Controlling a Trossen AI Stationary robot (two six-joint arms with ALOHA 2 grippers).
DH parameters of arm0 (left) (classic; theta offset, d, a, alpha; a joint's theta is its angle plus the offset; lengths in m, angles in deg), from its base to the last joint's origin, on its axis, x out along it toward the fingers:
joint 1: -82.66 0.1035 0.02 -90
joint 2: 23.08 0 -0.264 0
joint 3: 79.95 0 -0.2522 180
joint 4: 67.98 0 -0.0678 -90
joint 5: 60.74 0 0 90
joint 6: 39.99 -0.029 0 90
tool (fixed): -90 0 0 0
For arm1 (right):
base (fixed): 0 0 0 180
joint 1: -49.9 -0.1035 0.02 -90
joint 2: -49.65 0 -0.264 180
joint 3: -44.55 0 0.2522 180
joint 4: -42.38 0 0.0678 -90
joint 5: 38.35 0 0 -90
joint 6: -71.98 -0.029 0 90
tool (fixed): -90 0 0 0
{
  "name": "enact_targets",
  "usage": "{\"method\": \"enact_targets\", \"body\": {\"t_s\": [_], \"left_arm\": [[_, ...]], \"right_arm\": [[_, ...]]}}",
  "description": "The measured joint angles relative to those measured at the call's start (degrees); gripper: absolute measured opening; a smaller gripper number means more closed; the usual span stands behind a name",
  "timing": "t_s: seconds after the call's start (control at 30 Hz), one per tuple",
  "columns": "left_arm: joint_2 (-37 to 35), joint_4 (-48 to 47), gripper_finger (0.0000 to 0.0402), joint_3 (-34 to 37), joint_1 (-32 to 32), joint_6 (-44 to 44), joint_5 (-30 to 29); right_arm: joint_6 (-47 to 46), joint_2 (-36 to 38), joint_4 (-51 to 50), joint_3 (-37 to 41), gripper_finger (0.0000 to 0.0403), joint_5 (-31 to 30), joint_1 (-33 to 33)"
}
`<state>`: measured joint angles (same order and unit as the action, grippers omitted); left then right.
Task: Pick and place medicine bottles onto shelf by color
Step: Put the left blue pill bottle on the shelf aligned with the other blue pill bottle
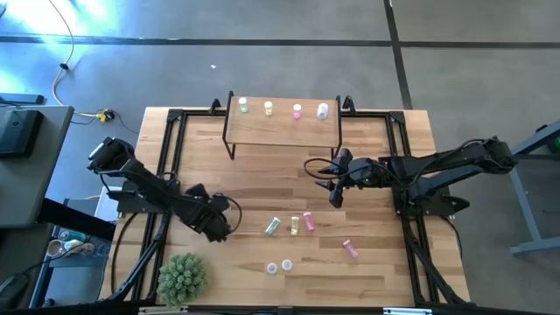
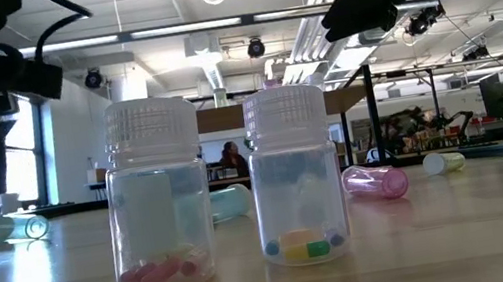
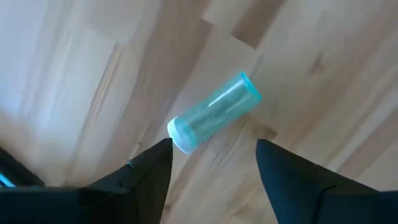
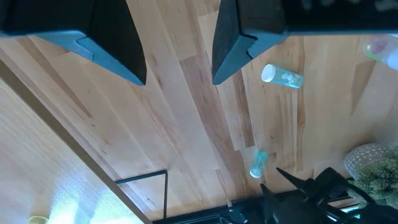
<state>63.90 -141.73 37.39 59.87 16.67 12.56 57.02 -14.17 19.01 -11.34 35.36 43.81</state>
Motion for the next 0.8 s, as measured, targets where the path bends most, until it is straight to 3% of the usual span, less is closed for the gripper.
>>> {"method": "enact_targets", "body": {"t_s": [0.37,0.6,0.8], "left_arm": [[0.00,0.13,0.0225,0.00,5.11,-32.25,4.26],[0.00,2.69,0.0225,0.00,10.98,-38.91,7.53],[0.00,4.25,0.0225,0.17,12.07,-40.95,9.33]], "right_arm": [[0.00,0.00,0.00,0.00,0.0174,0.00,0.00],[0.00,0.00,0.00,0.00,0.0174,0.00,0.00],[0.47,0.00,-0.02,0.00,0.0174,-0.01,0.00]]}}
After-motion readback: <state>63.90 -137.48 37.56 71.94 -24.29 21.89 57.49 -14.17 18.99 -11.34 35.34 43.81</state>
